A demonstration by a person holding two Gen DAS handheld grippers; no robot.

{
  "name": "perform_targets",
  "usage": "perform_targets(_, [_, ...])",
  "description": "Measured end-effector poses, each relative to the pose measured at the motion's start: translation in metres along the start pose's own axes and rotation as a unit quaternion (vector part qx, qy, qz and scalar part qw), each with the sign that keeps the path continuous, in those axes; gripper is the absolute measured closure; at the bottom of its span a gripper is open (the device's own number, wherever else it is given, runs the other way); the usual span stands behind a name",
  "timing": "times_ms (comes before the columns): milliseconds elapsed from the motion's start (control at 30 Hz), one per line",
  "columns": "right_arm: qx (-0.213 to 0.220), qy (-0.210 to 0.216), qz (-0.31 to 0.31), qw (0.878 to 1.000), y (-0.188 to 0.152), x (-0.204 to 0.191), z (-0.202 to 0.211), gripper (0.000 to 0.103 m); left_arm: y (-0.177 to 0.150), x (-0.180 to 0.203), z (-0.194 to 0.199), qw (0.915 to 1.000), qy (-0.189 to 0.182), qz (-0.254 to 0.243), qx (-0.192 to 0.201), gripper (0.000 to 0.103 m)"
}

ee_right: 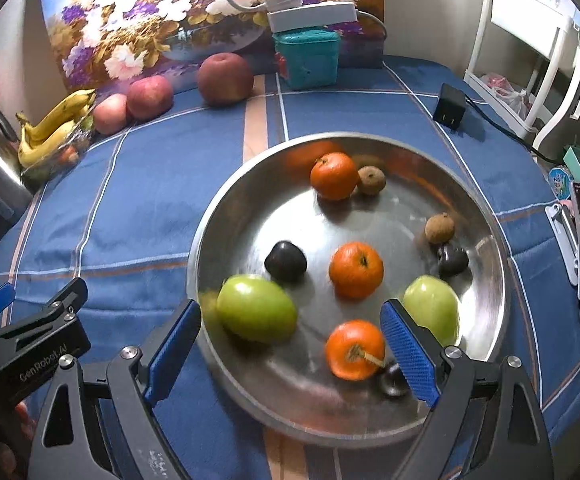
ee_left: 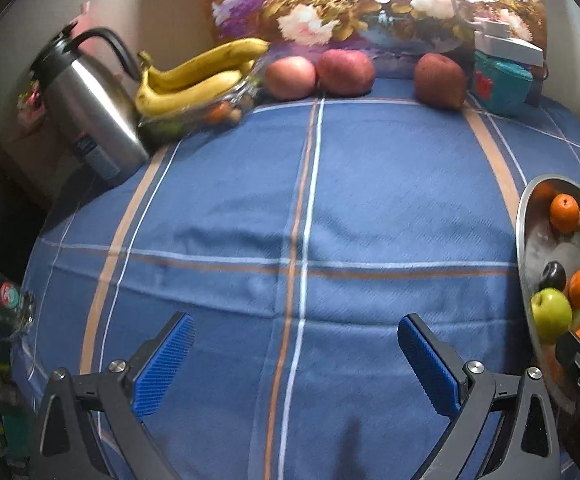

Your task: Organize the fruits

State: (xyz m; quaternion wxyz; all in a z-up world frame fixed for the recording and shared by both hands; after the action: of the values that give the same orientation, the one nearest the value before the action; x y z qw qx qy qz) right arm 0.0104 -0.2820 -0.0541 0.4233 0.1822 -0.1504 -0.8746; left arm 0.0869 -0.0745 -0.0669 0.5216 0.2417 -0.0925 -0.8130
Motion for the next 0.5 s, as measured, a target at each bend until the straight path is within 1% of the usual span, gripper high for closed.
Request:
perform_targets(133, [-0.004,-0.003,0.007,1.000,-0.013,0.000,0.008,0.012,-0.012,-0.005,0.010,0.9999,0.009,-0.003,-0.004,0.000])
perform_targets(500, [-0.011,-0.006,0.024,1.000,-0.046,-0.001,0.022,0.012,-0.048,-0.017,0.027,0.9999,0.002,0.000,-0.013,0.000])
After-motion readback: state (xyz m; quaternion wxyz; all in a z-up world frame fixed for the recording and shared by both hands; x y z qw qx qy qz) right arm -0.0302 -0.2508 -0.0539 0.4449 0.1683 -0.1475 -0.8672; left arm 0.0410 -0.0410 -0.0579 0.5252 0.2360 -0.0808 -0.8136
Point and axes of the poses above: each gripper's, at about its wrist camera, not at the fingertips, and z roughly against the way its jaws point, x to its right, y to its top, the point moved 3 cm from there along -z, roughly the way its jaws point, and after that the axes turned 15 degrees about -z, right-handed, at the moved point
